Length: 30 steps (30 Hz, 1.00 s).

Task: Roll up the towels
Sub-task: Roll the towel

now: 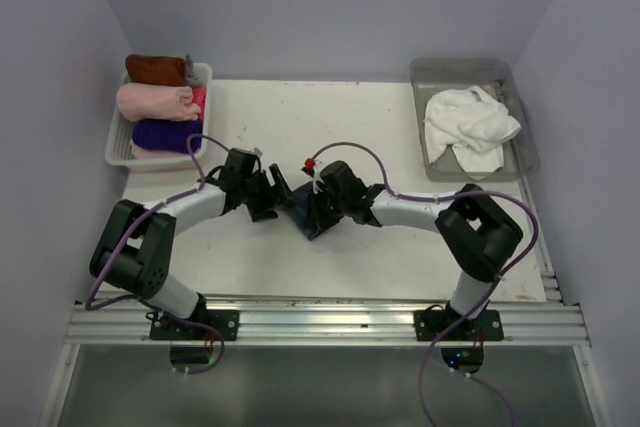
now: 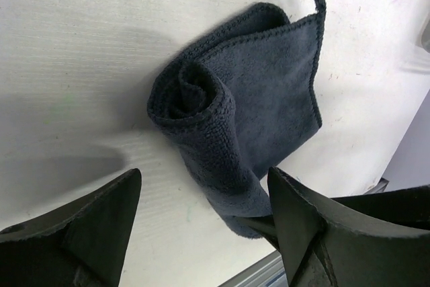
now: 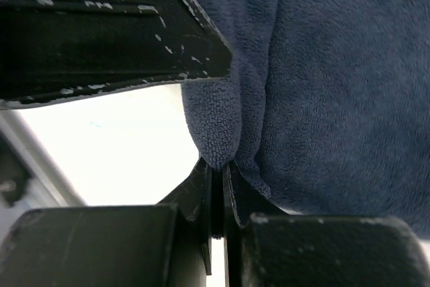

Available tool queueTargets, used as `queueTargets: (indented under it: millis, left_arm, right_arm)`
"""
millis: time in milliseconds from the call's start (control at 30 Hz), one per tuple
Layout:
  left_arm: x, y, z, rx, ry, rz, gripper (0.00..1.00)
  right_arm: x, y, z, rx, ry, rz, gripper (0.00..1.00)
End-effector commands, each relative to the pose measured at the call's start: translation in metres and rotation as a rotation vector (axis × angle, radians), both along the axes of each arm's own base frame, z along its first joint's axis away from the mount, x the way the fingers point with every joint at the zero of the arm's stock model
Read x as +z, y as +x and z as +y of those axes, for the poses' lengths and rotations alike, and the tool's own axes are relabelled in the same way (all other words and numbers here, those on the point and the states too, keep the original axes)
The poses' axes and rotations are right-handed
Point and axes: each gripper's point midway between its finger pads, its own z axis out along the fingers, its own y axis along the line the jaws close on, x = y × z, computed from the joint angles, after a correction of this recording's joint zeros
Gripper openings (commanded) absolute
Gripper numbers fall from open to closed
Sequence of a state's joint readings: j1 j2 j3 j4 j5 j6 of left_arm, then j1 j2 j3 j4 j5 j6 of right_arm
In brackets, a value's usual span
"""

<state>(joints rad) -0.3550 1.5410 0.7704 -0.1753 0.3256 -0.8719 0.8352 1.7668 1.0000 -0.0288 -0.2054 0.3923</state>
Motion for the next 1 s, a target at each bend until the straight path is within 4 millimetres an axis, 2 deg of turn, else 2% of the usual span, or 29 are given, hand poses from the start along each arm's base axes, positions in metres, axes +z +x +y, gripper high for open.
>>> queueTargets:
  millis: [0, 33, 100, 167, 433, 567, 600, 767, 800, 833, 933, 967]
  left_arm:
    - [0.004, 0.006, -0.007, -0.014, -0.039, -0.030, 0.80]
    - [0.005, 0.007, -0.008, -0.015, -0.040, -0.035, 0.80]
    - [0.005, 0.007, -0.008, -0.019, -0.039, -0.041, 0.80]
    - [0.005, 0.009, -0.009, -0.022, -0.043, -0.046, 0.81]
    - [-0.004, 0.012, -0.014, -0.036, -0.058, -0.038, 0.80]
    - [-0.011, 0.013, -0.014, -0.035, -0.053, -0.022, 0.72]
    - [-0.012, 0.013, -0.015, -0.032, -0.054, -0.019, 0.67]
    - [-0.010, 0.015, -0.014, -0.021, -0.047, -0.014, 0.55]
    - [-0.009, 0.015, -0.014, -0.022, -0.048, -0.014, 0.52]
    - [-0.008, 0.015, -0.014, -0.022, -0.045, -0.014, 0.51]
    - [-0.005, 0.017, -0.014, -0.017, -0.040, -0.016, 0.50]
    - [-0.005, 0.017, -0.013, -0.017, -0.031, -0.007, 0.50]
  right_arm:
    - [0.020, -0.005, 0.019, 0.028, 0.209, 0.118, 0.00]
    - [0.019, -0.010, 0.019, 0.041, 0.238, 0.157, 0.00]
    - [0.019, -0.002, 0.017, 0.010, 0.289, 0.197, 0.00]
    - [0.019, -0.003, 0.016, 0.009, 0.326, 0.240, 0.00]
    - [0.004, 0.000, 0.003, -0.034, 0.348, 0.315, 0.00]
    - [-0.004, 0.000, -0.004, -0.069, 0.338, 0.335, 0.00]
    - [-0.005, 0.002, -0.006, -0.079, 0.340, 0.336, 0.00]
    - [-0.016, 0.004, -0.016, -0.127, 0.290, 0.339, 0.00]
    - [-0.014, 0.005, -0.016, -0.128, 0.291, 0.331, 0.00]
    - [-0.012, 0.007, -0.017, -0.131, 0.285, 0.314, 0.02]
    - [-0.003, 0.009, -0.023, -0.136, 0.256, 0.277, 0.21]
    - [-0.006, 0.010, -0.030, -0.156, 0.210, 0.258, 0.27]
